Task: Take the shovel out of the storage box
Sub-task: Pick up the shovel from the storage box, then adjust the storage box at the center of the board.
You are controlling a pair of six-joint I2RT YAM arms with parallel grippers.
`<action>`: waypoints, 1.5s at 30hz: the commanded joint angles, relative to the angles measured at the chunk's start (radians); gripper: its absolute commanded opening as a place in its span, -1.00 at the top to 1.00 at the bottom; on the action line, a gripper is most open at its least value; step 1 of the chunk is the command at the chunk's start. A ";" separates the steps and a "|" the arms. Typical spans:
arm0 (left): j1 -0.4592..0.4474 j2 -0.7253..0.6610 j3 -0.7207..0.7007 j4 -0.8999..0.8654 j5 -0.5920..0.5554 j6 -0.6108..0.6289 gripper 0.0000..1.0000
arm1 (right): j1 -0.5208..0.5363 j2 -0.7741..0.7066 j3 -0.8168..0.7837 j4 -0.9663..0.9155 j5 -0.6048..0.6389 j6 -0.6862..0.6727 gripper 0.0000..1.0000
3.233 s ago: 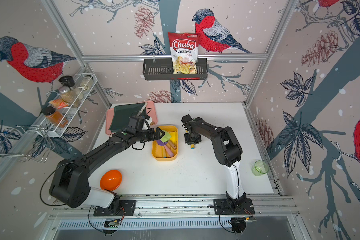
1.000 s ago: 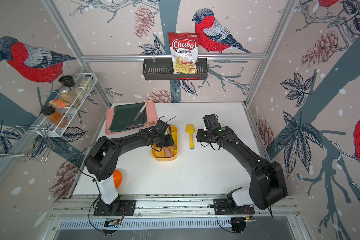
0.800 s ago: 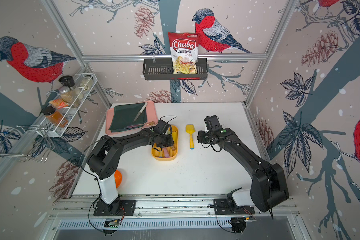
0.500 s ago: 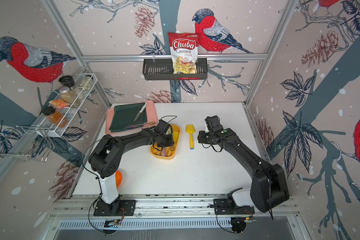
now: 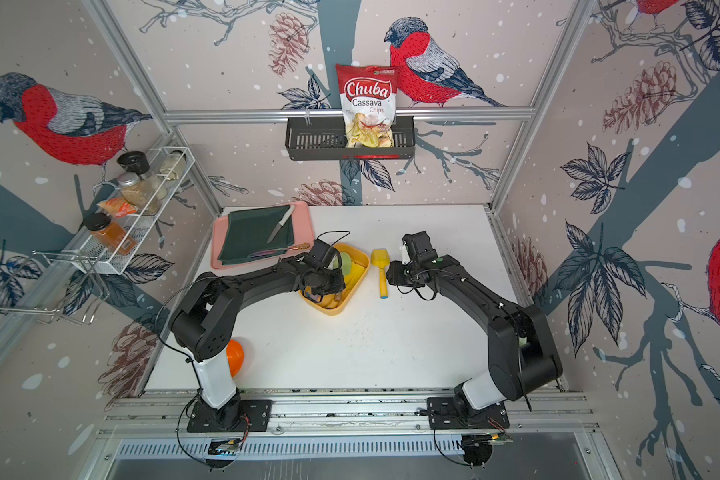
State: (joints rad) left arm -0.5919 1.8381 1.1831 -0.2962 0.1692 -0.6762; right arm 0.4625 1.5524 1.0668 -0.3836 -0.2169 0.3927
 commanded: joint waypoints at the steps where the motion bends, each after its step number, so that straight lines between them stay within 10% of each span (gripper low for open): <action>1: 0.017 -0.047 -0.026 0.065 0.025 -0.015 1.00 | 0.015 0.083 0.067 0.090 -0.055 0.023 -0.08; 26: 0.119 -0.432 -0.268 0.294 0.178 -0.018 1.00 | 0.058 0.486 0.421 0.110 -0.249 0.058 0.12; 45: 0.128 -0.509 -0.338 0.418 0.276 -0.028 1.00 | 0.059 0.292 0.195 0.136 -0.159 0.086 0.08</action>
State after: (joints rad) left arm -0.4679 1.3479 0.8505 0.0174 0.4046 -0.6998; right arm 0.5186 1.8313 1.2484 -0.2878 -0.3508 0.4694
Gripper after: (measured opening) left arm 0.282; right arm 0.461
